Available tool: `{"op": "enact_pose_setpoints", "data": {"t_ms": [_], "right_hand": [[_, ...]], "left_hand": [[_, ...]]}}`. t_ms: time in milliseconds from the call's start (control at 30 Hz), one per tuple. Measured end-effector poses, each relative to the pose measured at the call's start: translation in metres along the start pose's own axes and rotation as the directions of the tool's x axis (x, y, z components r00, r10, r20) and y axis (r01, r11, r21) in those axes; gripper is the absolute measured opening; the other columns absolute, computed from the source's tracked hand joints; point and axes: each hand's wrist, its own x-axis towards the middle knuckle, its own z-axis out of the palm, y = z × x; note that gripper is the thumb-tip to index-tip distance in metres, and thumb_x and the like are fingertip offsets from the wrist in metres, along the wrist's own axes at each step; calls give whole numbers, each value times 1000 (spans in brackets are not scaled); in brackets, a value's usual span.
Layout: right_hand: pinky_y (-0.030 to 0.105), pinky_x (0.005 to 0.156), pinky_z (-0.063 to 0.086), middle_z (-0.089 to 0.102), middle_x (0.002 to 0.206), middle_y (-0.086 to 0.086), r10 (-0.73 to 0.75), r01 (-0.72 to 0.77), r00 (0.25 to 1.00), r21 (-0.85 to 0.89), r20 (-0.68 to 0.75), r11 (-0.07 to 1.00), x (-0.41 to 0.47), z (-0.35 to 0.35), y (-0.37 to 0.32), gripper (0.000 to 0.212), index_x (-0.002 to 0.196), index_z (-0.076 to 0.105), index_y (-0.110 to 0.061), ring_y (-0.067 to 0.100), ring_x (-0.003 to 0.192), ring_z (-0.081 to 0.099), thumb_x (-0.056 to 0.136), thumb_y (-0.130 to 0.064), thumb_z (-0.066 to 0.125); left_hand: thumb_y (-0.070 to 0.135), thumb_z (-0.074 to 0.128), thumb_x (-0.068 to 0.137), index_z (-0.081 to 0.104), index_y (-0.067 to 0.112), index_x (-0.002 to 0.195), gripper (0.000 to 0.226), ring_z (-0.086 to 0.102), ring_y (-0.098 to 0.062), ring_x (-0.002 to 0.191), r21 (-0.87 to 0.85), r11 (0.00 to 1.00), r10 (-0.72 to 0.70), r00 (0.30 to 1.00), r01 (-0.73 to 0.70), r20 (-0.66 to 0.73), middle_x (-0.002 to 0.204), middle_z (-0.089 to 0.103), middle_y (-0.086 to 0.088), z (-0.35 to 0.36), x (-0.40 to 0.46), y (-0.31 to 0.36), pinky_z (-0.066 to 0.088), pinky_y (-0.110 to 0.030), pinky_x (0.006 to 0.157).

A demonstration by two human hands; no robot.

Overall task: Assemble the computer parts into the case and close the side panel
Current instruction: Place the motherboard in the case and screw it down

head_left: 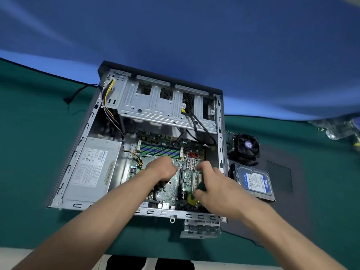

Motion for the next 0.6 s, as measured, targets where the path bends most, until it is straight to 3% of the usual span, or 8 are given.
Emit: {"op": "enact_pose_setpoints", "data": {"t_ms": [133,233,267,367,500,600], "right_hand": [[34,68,40,60,101,6,15,-25,993,-82,-121,996,2,6,-1,31,117,38,-17,26,84,56,100,-42,35],[43,83,47,46,106,-5,-4,-5,998,139,62,990,0,2,-1,46,129,25,-32,20,86,55,93,-36,53],[44,81,47,47,102,-6,-11,2,998,138,64,990,-1,3,-1,45,129,26,-32,17,81,53,93,-33,54],[36,70,43,60,99,5,26,-31,989,-33,-146,999,0,8,0,31,116,38,-16,24,78,52,99,-42,41],[34,74,41,52,103,0,12,-11,1000,65,-6,998,-4,6,3,39,125,32,-24,21,84,52,94,-38,51],[32,65,36,62,97,9,34,-49,986,-90,-161,995,-6,13,5,25,101,41,-15,26,75,46,101,-40,35]], "left_hand": [[27,44,97,64,-1,79,38,61,-26,54,-30,999,-12,1000,13,23,72,67,-15,1,0,0,54,-33,60],[30,44,97,66,-4,84,43,61,-26,52,-34,999,-15,1000,16,17,72,68,-15,0,0,0,54,-32,58],[30,44,97,66,-4,84,43,62,-26,53,-35,999,-16,1000,16,17,72,68,-15,1,-1,0,54,-32,57],[30,44,98,66,-3,82,42,62,-25,52,-29,999,-15,1000,16,21,70,67,-14,2,1,0,50,-26,53],[29,45,98,65,-2,80,40,65,-25,55,-38,999,2,1000,-1,31,71,68,-14,4,4,-1,51,-29,54],[29,45,97,66,-1,79,41,69,-28,63,-42,999,1,999,0,34,73,69,-14,6,5,-2,54,-32,59]]}}
